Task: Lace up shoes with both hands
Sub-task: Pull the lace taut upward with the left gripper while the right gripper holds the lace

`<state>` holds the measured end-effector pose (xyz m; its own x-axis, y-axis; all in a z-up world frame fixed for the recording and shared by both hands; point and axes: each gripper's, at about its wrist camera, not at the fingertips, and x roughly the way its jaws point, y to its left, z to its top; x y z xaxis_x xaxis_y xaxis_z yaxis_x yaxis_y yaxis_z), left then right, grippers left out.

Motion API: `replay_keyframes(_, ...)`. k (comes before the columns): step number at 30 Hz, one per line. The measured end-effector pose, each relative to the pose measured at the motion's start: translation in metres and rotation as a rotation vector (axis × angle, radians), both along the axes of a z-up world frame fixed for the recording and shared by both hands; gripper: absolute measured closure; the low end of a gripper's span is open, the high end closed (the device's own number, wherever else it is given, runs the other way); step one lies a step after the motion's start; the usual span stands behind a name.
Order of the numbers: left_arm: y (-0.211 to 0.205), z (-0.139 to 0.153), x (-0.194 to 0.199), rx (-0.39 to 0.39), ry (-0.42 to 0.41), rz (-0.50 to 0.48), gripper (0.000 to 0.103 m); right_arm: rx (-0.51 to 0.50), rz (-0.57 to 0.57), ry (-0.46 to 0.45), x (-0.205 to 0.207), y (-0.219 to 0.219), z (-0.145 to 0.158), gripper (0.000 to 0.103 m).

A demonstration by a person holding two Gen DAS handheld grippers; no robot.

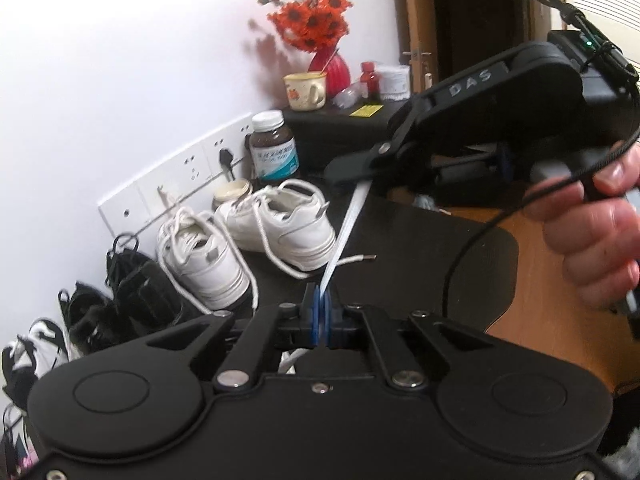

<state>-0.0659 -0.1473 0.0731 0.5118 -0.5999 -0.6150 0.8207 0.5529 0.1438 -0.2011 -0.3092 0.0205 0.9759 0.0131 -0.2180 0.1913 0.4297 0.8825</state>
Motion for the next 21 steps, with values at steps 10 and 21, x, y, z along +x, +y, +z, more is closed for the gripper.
replay_keyframes(10,0.015,-0.012,0.006,0.042,0.045,0.019,0.097,-0.070,0.040,0.006,0.009,0.005,0.008,0.100)
replay_keyframes(21,0.007,0.007,-0.007,-0.020,-0.048,-0.030,0.060,-0.193,0.120,0.141,0.033,0.032,0.012,0.100)
